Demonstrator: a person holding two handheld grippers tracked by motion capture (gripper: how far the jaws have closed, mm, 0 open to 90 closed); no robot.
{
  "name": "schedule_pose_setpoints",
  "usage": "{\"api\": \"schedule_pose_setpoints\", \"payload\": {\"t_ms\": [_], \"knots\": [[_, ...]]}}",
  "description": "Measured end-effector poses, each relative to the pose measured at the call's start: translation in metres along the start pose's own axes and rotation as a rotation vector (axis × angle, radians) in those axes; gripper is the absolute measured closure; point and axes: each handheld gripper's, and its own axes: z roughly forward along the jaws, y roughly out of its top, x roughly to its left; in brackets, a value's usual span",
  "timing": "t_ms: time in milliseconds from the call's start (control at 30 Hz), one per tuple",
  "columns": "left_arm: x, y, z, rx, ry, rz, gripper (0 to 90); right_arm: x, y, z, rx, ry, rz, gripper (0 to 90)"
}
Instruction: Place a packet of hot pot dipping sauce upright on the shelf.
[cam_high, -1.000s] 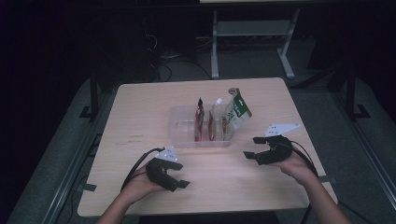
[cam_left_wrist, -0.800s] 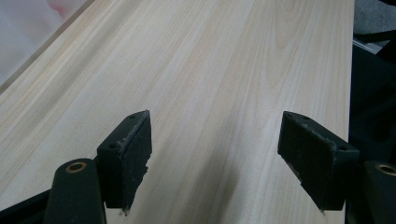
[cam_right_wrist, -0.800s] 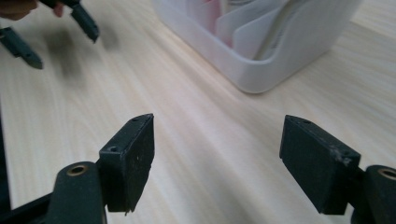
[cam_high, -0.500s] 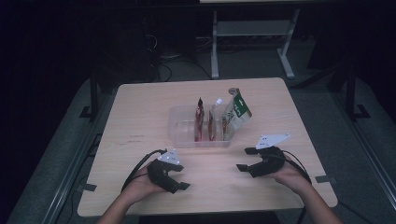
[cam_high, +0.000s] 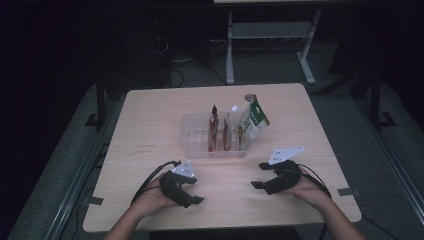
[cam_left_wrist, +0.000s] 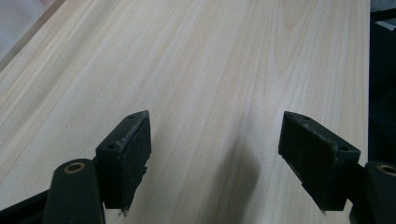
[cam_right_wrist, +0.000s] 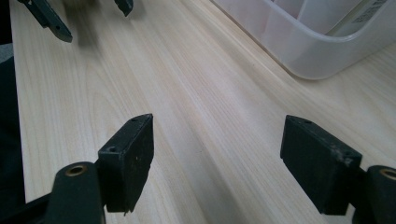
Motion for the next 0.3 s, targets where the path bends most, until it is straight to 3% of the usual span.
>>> {"api": "schedule_pose_setpoints", "payload": {"t_ms": [300], "knots": [[-0.0005,-0.0004,0.0040,-0.002,0.009,0.024,20.1,-0.0004,-0.0010,0.0003,-0.007,0.002,0.000,23.3]]}}
